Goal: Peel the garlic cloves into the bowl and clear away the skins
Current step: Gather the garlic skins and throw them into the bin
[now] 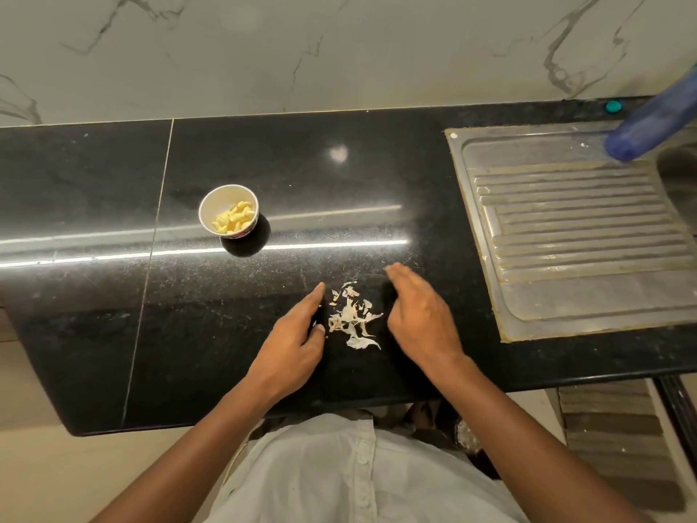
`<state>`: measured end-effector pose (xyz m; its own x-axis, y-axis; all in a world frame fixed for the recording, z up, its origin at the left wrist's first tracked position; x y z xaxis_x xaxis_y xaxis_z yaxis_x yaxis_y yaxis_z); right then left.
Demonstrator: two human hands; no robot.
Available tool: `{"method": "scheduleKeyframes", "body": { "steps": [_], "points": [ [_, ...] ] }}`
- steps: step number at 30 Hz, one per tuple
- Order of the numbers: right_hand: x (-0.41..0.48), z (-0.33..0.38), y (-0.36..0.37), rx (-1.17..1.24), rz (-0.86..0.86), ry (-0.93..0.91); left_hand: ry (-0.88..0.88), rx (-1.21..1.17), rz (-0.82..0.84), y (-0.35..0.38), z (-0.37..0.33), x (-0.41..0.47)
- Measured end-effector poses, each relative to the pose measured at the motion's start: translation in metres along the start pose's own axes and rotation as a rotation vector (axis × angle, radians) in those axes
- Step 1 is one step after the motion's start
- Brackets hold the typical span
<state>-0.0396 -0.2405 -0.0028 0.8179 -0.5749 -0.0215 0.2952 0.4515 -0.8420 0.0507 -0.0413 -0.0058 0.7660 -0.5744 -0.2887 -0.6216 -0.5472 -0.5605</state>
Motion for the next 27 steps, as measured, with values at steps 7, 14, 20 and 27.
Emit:
{"method": "scheduleKeyframes", "body": {
  "steps": [7, 14, 20, 27],
  "points": [
    [-0.02, 0.004, 0.018, -0.007, 0.131, -0.003, -0.074, 0.008, -0.06, -0.003, 0.007, -0.002],
    [0.002, 0.032, 0.034, 0.106, 0.158, -0.169, -0.06, -0.162, -0.004, 0.012, -0.003, -0.003],
    [0.004, 0.044, 0.045, -0.079, 0.358, -0.425, -0.037, 0.011, -0.1, -0.006, 0.012, 0.002],
    [-0.019, 0.031, 0.039, -0.26, 0.431, -0.656, 0.008, 0.284, -0.006, 0.015, 0.004, 0.008]
  ]
}}
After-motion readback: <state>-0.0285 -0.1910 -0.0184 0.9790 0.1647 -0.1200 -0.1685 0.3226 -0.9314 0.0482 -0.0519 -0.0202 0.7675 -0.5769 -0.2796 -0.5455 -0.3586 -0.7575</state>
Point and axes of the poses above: each hand's wrist, its own x-axis towards the middle knuckle, its own y-axis out of the palm, z = x × y, the point moved 7 cm from there along x, towards the middle knuckle, and after that the axes turned 8 degrees about -z, right-handed, at the moved point
